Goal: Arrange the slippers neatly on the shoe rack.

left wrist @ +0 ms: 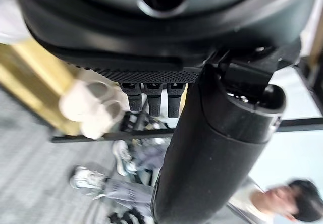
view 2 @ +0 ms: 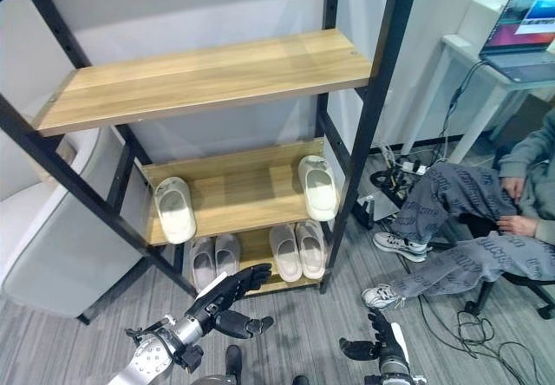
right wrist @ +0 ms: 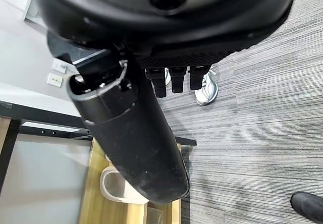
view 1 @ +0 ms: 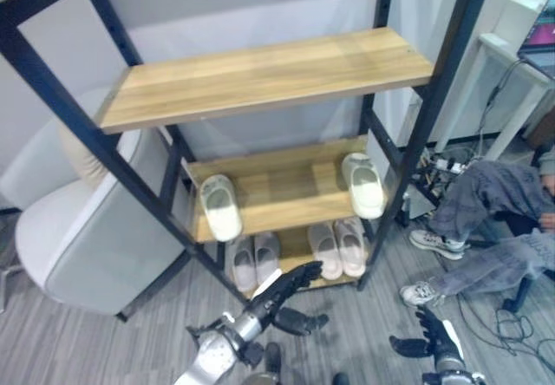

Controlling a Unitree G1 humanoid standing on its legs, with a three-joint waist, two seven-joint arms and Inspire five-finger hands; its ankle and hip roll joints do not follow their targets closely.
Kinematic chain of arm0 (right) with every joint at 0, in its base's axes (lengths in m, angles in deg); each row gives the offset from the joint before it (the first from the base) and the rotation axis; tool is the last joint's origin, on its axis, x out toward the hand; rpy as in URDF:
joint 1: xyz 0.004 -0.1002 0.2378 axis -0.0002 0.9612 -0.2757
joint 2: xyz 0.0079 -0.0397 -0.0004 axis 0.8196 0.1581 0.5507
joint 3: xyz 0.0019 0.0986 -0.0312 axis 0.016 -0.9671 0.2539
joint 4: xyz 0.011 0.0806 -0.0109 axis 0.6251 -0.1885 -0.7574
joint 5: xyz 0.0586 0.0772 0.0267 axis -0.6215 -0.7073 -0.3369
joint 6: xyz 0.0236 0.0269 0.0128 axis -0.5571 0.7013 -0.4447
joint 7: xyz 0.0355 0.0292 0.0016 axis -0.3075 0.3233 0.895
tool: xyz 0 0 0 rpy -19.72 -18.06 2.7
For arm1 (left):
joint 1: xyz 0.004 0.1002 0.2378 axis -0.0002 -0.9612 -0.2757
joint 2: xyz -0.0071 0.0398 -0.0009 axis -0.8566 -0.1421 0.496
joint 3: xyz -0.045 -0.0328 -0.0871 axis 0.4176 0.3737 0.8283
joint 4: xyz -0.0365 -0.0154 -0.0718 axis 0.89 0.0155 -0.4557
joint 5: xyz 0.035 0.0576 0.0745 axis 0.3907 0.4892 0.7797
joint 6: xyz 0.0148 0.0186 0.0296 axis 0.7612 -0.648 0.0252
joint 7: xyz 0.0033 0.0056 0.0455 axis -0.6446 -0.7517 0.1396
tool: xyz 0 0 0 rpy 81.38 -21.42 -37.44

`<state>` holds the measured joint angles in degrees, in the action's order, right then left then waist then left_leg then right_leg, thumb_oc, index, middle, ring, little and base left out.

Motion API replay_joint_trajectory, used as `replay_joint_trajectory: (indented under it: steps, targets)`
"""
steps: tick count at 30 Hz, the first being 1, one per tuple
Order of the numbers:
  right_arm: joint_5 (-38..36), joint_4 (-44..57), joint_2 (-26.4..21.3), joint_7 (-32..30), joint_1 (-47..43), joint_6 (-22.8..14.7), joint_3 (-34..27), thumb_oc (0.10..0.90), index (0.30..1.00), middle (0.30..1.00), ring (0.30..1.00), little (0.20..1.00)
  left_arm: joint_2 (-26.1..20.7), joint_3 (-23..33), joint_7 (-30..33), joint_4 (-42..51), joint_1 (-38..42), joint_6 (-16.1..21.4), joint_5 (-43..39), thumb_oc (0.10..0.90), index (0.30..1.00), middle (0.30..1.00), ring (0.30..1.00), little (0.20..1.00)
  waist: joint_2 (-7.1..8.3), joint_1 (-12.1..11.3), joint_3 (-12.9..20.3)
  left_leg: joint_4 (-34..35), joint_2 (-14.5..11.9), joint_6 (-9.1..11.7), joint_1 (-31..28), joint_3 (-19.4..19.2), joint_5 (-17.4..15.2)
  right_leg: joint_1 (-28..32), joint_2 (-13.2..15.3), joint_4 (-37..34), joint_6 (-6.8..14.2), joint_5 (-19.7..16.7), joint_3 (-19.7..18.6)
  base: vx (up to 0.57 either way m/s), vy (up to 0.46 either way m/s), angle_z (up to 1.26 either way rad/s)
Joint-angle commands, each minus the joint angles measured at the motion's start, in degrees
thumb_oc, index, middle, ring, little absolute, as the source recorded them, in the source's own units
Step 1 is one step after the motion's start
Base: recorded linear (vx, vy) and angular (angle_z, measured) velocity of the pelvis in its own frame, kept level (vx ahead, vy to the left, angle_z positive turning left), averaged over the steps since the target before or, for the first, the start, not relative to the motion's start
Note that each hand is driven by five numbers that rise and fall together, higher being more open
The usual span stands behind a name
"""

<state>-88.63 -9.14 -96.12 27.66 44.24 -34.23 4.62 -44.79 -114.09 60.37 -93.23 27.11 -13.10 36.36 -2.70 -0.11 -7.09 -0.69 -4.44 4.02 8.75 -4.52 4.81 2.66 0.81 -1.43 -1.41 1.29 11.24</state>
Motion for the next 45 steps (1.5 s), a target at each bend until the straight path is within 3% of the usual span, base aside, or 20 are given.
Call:
replay_joint_trajectory:
  steps: [1,2,3,5,7,9,11,12,14,15,17,23,31,35,37,38,45]
  targets:
    - [-0.2,4.4,0.3,1.2,-1.5,-2.6,-0.8,0.800,0.900,0.900,0.900,0.900,-2.3,2.1,0.1,9.6,5.7,4.7,1.8,0.800,0.900,0.900,0.900,0.900,1.85,-0.5,1.6,-2.3,1.2,-0.6,0.3,-1.6,-2.5,4.2,5.2,5.1,7.7,9.3,-1.5,0.16,0.195,-0.25]
    - [-0.1,4.2,0.7,1.5,-1.5,-2.4,-0.6,0.800,0.900,0.900,0.900,0.900,-2.5,2.2,0.3,10.6,6.4,4.8,2.3,0.800,0.900,0.900,0.900,0.900,1.99,-0.4,1.6,-2.3,1.6,-1.2,-0.1,-1.7,-3.2,3.8,5.6,6.4,7.9,9.6,-2.1,0.08,0.179,-0.33]
    - [0.1,3.6,1.6,1.9,-2.2,-2.3,0.4,0.800,0.900,0.900,0.900,0.900,-2.9,2.1,1.0,11.9,7.9,5.1,3.3,0.800,0.900,0.900,0.900,0.900,2.14,-0.2,0.9,-2.6,1.9,-2.5,-0.9,-2.0,-4.6,0.7,6.2,12.8,8.6,9.4,-3.0,0.08,0.178,-0.36]
    - [0.3,3.7,2.1,2.0,-2.4,-2.3,0.8,0.800,0.900,0.900,0.900,0.900,-3.6,2.3,1.4,12.8,8.8,5.2,3.7,0.800,0.900,0.900,0.900,0.900,2.50,-0.3,0.3,-3.1,1.9,-3.1,-1.0,-2.6,-5.4,-1.8,6.5,16.9,9.3,9.6,-3.7,0.01,0.122,-0.26]
    - [0.5,4.1,2.8,2.8,-3.5,-2.2,2.2,0.800,0.900,0.900,0.900,0.900,-4.3,3.6,2.4,14.4,9.7,5.4,2.5,0.800,0.900,0.900,0.900,0.900,2.33,0.1,-1.8,-4.4,1.5,-4.5,-1.3,-3.9,-6.7,-7.9,7.5,26.1,11.6,6.7,-3.9,-0.04,0.119,-0.24]
    - [0.5,4.5,3.3,2.9,-2.9,-2.2,2.0,0.800,0.900,0.900,0.900,0.900,-5.0,4.3,1.7,16.5,9.7,5.3,1.0,0.800,0.900,0.900,0.900,0.900,1.96,0.0,-2.4,-4.7,1.4,-4.9,-1.9,-3.9,-7.5,-9.4,8.7,28.0,11.8,5.9,-3.3,0.02,0.052,-0.31]
    - [0.8,4.7,3.5,2.8,-2.2,-2.0,1.9,0.800,0.900,0.900,0.900,0.900,-5.4,5.0,1.3,17.7,9.8,5.3,0.1,0.800,0.900,0.900,0.900,0.900,1.68,-0.1,-2.5,-4.5,1.4,-4.9,-2.4,-3.7,-7.9,-9.1,10.0,26.2,11.6,6.1,-2.3,0.06,-0.027,-0.09]
    - [1.1,4.6,3.3,3.0,-1.7,-2.0,1.6,0.800,0.900,0.900,0.900,0.900,-5.9,5.7,0.7,19.4,9.9,5.6,-1.1,0.800,0.900,0.900,0.900,0.900,1.32,-0.3,-2.3,-4.3,1.4,-4.4,-2.4,-3.0,-8.2,-8.9,11.7,21.8,10.9,5.7,-1.7,0.07,-0.096,0.07]
    - [1.3,4.6,3.1,3.2,-1.4,-2.1,1.4,0.800,0.900,0.900,0.900,0.900,-6.3,6.2,0.7,20.3,10.0,5.7,-0.8,0.800,0.900,0.900,0.900,0.900,1.26,-0.1,-2.2,-4.4,1.5,-4.1,-2.4,-2.4,-8.5,-9.0,12.0,18.7,10.6,4.9,-2.1,0.07,-0.121,0.10]
    - [1.4,4.9,2.8,3.2,-0.9,-2.2,1.0,0.800,0.900,0.900,0.900,0.900,-7.0,7.8,1.1,22.4,10.3,6.4,0.0,0.800,0.900,0.900,0.900,0.900,1.84,-0.1,-2.0,-5.6,2.1,-3.7,-2.0,-1.4,-9.0,-8.4,11.7,13.2,11.4,3.5,-4.4,0.06,-0.158,0.07]
    - [1.6,5.5,2.6,3.5,-0.3,-2.5,1.0,0.800,0.900,0.900,0.900,0.900,-7.6,9.6,2.1,23.9,9.6,7.4,1.6,0.800,0.900,0.900,0.900,0.900,2.15,-0.6,-1.9,-6.3,2.2,-3.4,-1.5,-1.2,-9.0,-7.3,11.4,11.0,11.6,3.1,-4.8,0.05,-0.191,0.26]
    - [2.6,8.4,0.9,3.9,2.0,-3.9,1.0,0.800,0.900,0.900,0.900,0.900,-8.0,16.5,9.5,25.5,7.3,9.4,12.5,0.800,0.900,0.900,0.900,0.900,1.92,-1.5,-1.1,-4.4,0.8,-1.3,-1.3,0.8,-6.9,-3.4,9.4,5.0,10.8,3.3,-1.9,0.03,-0.176,0.24]
    - [3.2,8.4,-0.5,3.4,3.8,-4.2,-0.6,0.800,0.900,0.900,0.900,0.900,-9.1,23.1,16.4,24.2,7.5,8.9,25.1,0.800,0.900,0.900,0.900,0.900,1.34,-1.4,-0.7,1.5,-0.5,0.5,-3.3,2.1,-3.3,-0.9,7.5,1.4,9.7,3.6,0.6,0.05,-0.091,0.14]
    - [3.3,8.4,-0.4,3.4,5.6,-4.4,-1.4,0.800,0.900,0.900,0.900,0.900,-11.8,25.9,21.7,21.1,9.8,7.0,37.6,0.800,0.900,0.900,0.900,0.900,0.78,-1.0,-0.2,5.1,-1.3,1.3,-4.2,2.2,-1.4,-0.7,6.6,-0.2,9.6,3.3,1.5,0.06,-0.036,0.04]
    - [3.2,8.2,-0.4,3.4,5.7,-4.4,-1.3,0.800,0.900,0.900,0.900,0.900,-11.9,25.7,22.9,19.5,10.8,6.3,38.9,0.800,0.900,0.900,0.900,0.900,0.72,-0.9,0.0,5.4,-1.3,1.4,-4.3,2.1,-1.3,-0.5,6.4,-0.8,9.6,3.0,1.6,0.06,-0.024,0.08]
    - [3.2,8.0,-0.7,3.5,5.5,-4.5,-0.8,0.800,0.900,0.900,0.900,0.900,-14.2,25.6,25.3,16.9,13.7,4.8,43.5,0.800,0.900,0.900,0.900,0.900,0.51,-0.4,0.2,5.7,-1.4,1.7,-4.2,1.8,-1.2,-0.5,6.2,-1.6,9.8,2.6,1.7,0.03,-0.015,0.01]
    - [4.4,8.3,-1.0,3.4,5.4,-4.7,0.4,0.800,0.900,0.900,0.900,0.900,-17.0,26.1,30.3,10.2,17.8,0.5,51.3,0.800,0.900,0.900,0.900,0.900,-0.50,0.6,1.3,5.7,-1.4,2.0,-3.0,-0.2,-1.8,-1.9,6.3,-3.6,10.5,1.4,1.0,0.02,0.013,-0.06]
